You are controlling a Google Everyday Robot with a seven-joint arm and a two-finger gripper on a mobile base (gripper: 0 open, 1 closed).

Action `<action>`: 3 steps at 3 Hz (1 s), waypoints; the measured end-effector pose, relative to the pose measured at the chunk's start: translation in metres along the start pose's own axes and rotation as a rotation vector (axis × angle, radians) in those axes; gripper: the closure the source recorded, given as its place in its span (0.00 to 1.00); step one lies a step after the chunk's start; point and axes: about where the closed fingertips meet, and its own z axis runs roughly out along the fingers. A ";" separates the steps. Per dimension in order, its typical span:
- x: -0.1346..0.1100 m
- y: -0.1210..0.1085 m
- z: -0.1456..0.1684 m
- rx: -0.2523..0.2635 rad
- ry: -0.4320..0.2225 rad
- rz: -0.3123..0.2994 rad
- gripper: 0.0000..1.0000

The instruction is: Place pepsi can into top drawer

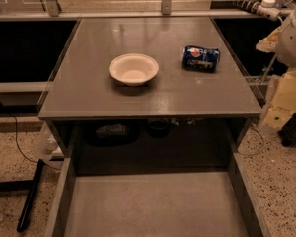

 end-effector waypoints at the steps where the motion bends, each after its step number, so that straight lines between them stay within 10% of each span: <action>1: 0.000 0.000 0.000 0.000 0.000 0.000 0.00; 3: -0.028 -0.038 0.006 0.061 -0.071 -0.063 0.00</action>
Offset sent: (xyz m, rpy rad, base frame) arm 0.0282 0.0088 0.0060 -0.0132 -0.0406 -0.0004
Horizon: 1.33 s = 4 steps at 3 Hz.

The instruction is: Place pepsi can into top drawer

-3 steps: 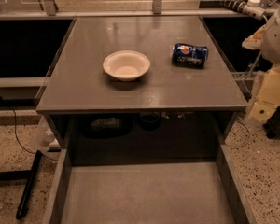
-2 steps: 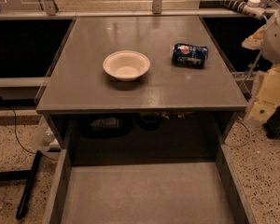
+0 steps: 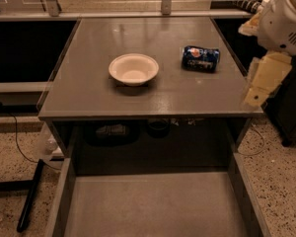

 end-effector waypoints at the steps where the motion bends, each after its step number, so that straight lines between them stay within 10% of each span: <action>1: -0.015 -0.030 0.016 0.045 -0.112 -0.083 0.00; 3: -0.051 -0.117 0.048 0.105 -0.348 -0.212 0.00; 4: -0.051 -0.117 0.049 0.105 -0.347 -0.213 0.00</action>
Offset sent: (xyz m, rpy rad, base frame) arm 0.1368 0.0364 0.0142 0.2711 -0.2932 0.3666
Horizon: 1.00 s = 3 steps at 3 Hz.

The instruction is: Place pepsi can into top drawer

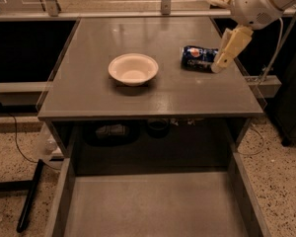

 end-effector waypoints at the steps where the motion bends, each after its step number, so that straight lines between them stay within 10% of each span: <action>1: 0.031 -0.018 0.025 0.000 0.060 0.056 0.00; 3: 0.147 -0.043 0.076 -0.015 0.226 0.264 0.00</action>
Offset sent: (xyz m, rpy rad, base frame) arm 0.1310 -0.1154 -0.1118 -0.1188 0.1713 -0.3794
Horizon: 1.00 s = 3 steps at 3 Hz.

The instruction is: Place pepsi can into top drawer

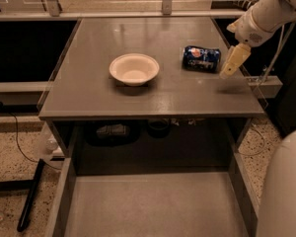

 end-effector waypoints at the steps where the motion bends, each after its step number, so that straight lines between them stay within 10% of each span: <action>1: 0.020 -0.010 0.022 -0.014 0.009 0.046 0.00; 3: 0.000 -0.025 0.045 -0.028 -0.060 0.016 0.00</action>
Offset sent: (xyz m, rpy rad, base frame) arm 0.0631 -0.0111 -0.0167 0.0632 -0.0006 0.0031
